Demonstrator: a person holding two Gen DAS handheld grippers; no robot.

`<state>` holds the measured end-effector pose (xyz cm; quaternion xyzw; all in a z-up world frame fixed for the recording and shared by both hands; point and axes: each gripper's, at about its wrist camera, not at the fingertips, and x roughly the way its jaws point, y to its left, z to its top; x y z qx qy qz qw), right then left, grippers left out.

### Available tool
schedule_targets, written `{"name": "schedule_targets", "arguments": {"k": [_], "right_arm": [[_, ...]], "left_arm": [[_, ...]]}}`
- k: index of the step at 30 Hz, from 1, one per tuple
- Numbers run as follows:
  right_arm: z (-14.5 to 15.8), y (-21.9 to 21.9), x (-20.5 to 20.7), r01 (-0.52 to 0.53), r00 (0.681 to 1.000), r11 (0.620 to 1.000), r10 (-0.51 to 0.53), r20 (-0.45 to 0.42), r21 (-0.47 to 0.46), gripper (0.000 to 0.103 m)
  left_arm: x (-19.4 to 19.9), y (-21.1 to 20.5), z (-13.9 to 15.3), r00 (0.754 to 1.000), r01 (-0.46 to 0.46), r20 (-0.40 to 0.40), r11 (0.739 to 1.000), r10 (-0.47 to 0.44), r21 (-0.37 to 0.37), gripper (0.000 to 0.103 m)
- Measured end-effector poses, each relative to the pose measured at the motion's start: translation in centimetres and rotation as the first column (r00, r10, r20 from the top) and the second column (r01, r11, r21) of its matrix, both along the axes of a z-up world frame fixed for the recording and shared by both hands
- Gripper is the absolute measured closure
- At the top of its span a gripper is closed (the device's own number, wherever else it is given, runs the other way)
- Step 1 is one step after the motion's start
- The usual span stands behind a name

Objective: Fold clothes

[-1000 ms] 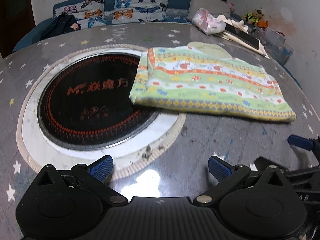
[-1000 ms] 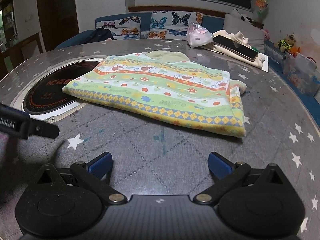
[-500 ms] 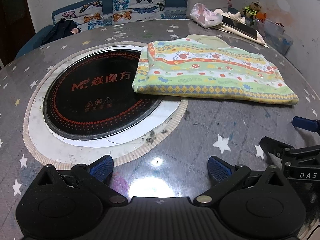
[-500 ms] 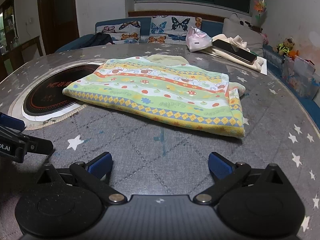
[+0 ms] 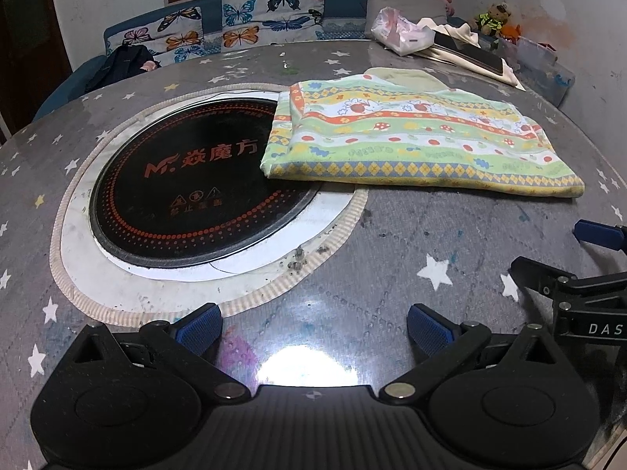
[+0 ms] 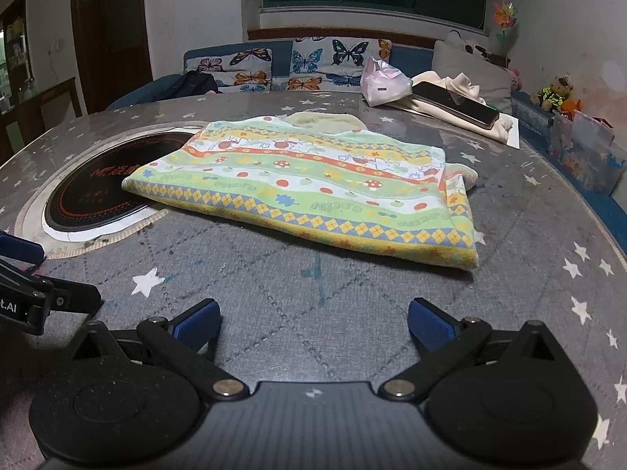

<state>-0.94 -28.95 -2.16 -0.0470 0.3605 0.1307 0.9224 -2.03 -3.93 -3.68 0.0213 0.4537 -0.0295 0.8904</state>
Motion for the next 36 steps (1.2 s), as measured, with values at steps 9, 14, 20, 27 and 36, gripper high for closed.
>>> {"name": "schedule_targets", "arguments": {"k": [9,14,20,27,36], "right_arm": [[0.1,0.1,0.1,-0.004,1.0,1.0,0.004,-0.012,-0.01,0.0],[0.1,0.1,0.0,-0.004,1.0,1.0,0.004,-0.008,-0.008,0.0],[0.1,0.1,-0.1,0.002,1.0,1.0,-0.002,-0.002,-0.006,0.0],[0.2,0.2,-0.1,0.016,1.0,1.0,-0.016,-0.009,-0.004,0.0],[0.5,0.7,-0.6,-0.008,0.999,1.0,0.009,-0.031,0.003,0.0]], "left_arm": [[-0.2,0.1,-0.1,1.0,0.002,0.01,1.0,-0.002,-0.001,0.0],[-0.3,0.0,-0.1,1.0,-0.003,0.008,1.0,0.003,-0.001,0.0],[-0.3,0.0,0.0,1.0,-0.002,0.003,1.0,0.002,0.003,0.0],[-0.6,0.0,0.1,1.0,0.002,-0.01,1.0,-0.002,0.004,0.0],[-1.2,-0.1,0.2,1.0,0.003,-0.028,1.0,-0.003,0.001,0.0]]}}
